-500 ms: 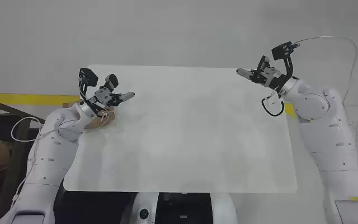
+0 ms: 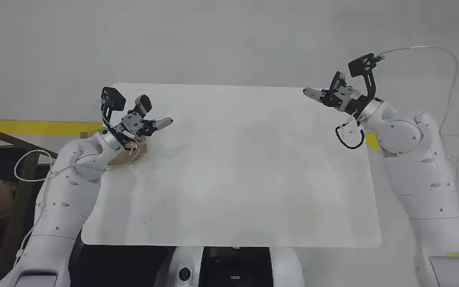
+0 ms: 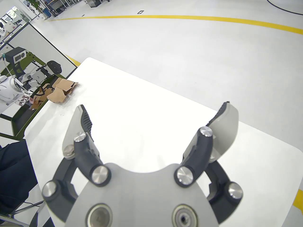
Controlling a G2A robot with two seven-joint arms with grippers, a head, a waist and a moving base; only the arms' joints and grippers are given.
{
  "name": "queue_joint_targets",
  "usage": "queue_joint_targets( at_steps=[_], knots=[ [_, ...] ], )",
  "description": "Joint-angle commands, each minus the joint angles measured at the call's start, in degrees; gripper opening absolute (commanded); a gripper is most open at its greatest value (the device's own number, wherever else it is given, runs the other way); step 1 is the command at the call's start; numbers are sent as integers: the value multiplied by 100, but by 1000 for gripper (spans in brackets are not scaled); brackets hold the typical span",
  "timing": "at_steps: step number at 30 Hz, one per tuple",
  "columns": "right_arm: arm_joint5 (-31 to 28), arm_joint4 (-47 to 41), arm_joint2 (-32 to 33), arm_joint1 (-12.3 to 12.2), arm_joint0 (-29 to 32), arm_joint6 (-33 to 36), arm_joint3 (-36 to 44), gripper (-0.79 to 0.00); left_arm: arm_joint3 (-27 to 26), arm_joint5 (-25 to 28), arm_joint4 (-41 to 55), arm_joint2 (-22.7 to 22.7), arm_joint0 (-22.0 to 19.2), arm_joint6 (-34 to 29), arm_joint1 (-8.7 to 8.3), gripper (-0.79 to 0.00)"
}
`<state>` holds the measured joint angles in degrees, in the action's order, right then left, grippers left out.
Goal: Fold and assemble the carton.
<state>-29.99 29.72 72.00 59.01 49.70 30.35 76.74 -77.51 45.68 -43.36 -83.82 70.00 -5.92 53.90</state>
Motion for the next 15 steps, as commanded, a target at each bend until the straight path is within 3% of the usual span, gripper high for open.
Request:
queue_joint_targets(
  at_steps=[1, 15],
  knots=[
    [0, 0, 0, 0, 0, 0, 0, -1, 0, 0, 0, 0, 0, 0, 0, -1],
    [0, 0, 0, 0, 0, 0, 0, 0, 58, -143, 259, -59, 37, -1, 6, 0]
  ],
)
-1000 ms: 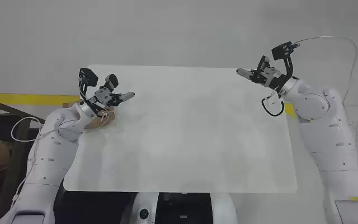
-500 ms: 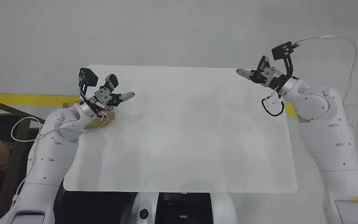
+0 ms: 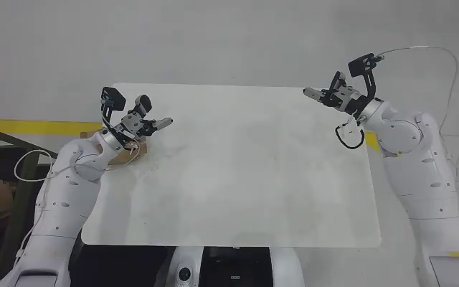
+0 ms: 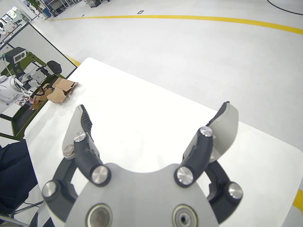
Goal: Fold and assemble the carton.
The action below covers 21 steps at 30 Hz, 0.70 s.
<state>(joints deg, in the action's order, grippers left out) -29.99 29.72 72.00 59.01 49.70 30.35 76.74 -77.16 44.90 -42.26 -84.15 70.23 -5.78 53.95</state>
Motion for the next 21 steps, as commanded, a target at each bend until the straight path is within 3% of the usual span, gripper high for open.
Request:
queue_joint_targets(
  at_steps=[1, 6, 10, 14, 21],
  knots=[
    [0, 0, 0, 0, 0, 0, 0, 0, 47, -79, 291, -49, 21, -96, -1, 0],
    [0, 0, 0, 0, 0, 0, 0, 0, 130, -202, 771, -200, 9, -610, -33, 0],
    [0, 0, 0, 0, 0, 0, 0, 0, 258, -95, 1731, -297, 70, -1234, -62, 0],
    [0, 0, 0, 0, 0, 0, 0, 0, 423, -49, 3079, -427, 62, -2249, -125, 0],
    [0, 0, 0, 0, 0, 0, 0, 0, 735, -12, 4344, -595, 159, -3132, -198, 0]
  ],
)
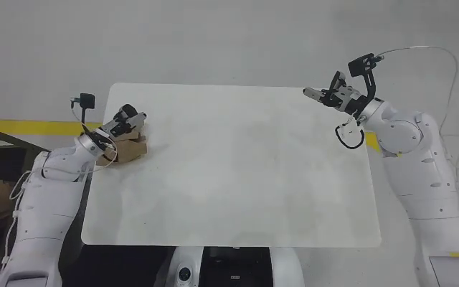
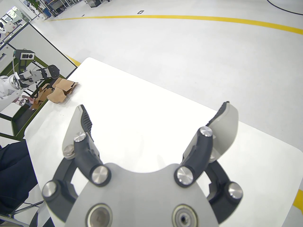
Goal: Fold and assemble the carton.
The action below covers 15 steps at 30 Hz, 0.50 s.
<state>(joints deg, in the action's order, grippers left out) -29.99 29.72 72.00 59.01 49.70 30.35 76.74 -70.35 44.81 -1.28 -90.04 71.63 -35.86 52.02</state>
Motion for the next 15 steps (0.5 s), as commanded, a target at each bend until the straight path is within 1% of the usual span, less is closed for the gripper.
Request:
queue_joint_targets(
  at_steps=[1, 5, 8, 10, 13, 15],
  knots=[
    [0, 0, 0, 0, 0, 0, 0, 0, 120, -32, 499, -29, 31, -308, -18, 0],
    [0, 0, 0, 0, 0, 0, 0, 0, 425, -126, 1563, -178, 43, -1017, -69, 0],
    [0, 0, 0, 0, 0, 0, 0, 0, 690, -272, 2517, -302, 46, -1674, -104, 0],
    [0, 0, 0, 0, 0, 0, 0, 0, 874, -354, 2965, -419, 36, -2049, -133, 0],
    [0, 0, 0, 0, 0, 0, 0, 0, 1138, -486, 3418, -543, 3, -2393, -158, 0],
    [0, 0, 0, 0, 0, 0, 0, 0, 1327, -549, 3609, -622, -22, -2500, -171, 0]
  ],
)
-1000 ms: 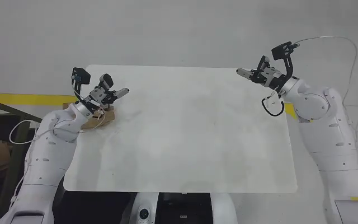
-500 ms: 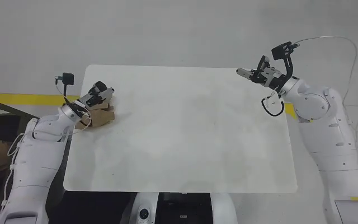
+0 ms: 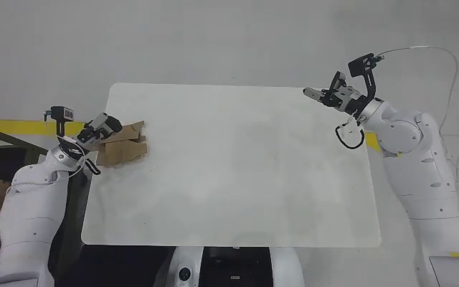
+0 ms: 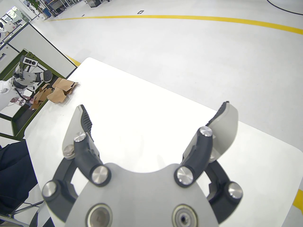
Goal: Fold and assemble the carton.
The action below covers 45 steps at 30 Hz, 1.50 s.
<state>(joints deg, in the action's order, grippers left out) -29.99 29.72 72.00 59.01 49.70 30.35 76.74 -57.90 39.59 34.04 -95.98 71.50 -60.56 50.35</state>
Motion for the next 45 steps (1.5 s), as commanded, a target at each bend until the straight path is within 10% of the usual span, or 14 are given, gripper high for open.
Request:
queue_joint_targets(
  at_steps=[1, 26, 45],
  knots=[
    [0, 0, 0, 0, 0, 0, 0, 0, 179, -52, 157, -69, -18, -62, -9, 0],
    [0, 0, 0, 0, 0, 0, 0, 0, 1989, 119, -455, -1238, -20, 718, -352, 0],
    [0, 0, 0, 0, 0, 0, 0, 0, 3274, 237, -2185, -483, -527, 1931, -221, 0]
  ],
)
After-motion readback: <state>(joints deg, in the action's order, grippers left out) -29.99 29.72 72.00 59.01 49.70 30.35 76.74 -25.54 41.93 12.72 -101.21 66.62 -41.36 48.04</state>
